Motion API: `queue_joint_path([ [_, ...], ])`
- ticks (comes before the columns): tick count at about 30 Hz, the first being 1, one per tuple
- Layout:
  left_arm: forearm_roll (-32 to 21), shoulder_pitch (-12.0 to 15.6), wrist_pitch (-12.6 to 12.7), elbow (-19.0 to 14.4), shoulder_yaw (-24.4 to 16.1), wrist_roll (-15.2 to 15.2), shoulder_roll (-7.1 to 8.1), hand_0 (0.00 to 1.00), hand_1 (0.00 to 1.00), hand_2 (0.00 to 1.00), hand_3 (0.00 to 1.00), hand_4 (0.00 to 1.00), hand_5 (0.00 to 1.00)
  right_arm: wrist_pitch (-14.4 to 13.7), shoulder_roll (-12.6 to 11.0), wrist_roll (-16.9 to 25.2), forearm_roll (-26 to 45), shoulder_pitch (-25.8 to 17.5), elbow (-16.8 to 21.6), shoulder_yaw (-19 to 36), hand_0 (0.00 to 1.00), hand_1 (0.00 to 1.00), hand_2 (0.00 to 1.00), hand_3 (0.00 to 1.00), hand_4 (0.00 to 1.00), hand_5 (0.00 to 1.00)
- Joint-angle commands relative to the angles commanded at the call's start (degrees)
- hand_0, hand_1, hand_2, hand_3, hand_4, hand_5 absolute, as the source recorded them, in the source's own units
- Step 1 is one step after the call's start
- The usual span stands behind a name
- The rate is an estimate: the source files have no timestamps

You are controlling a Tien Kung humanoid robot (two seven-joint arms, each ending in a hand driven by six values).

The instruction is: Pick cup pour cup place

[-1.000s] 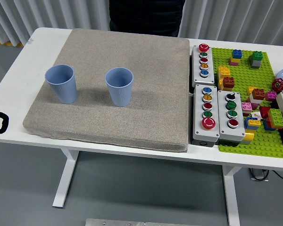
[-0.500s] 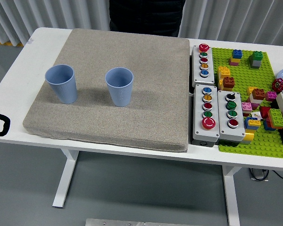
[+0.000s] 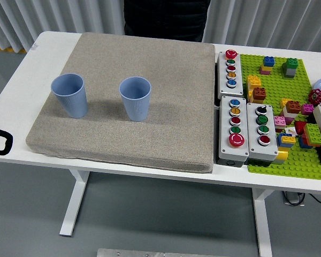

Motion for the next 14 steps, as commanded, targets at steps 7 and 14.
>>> queue_joint_path([
  [7,-0.1,0.11,0.2,-0.56,-0.13,-0.06,-0.27,0.71,0.726,0.791,0.825,0.853,0.998,-0.02,-0.02,0.04,0.11,0.21,0.0,0.01,0.724,0.695,0.747,0.705,0.329,0.283],
  [14,-0.01,0.16,0.65,-0.59,-0.18,-0.39,-0.36,0.702,0.714,0.788,0.823,0.853,0.998,-0.03,-0.06,0.05,0.25,0.34,0.0,-0.13,0.724,0.695,0.747,0.705,0.329,0.283],
])
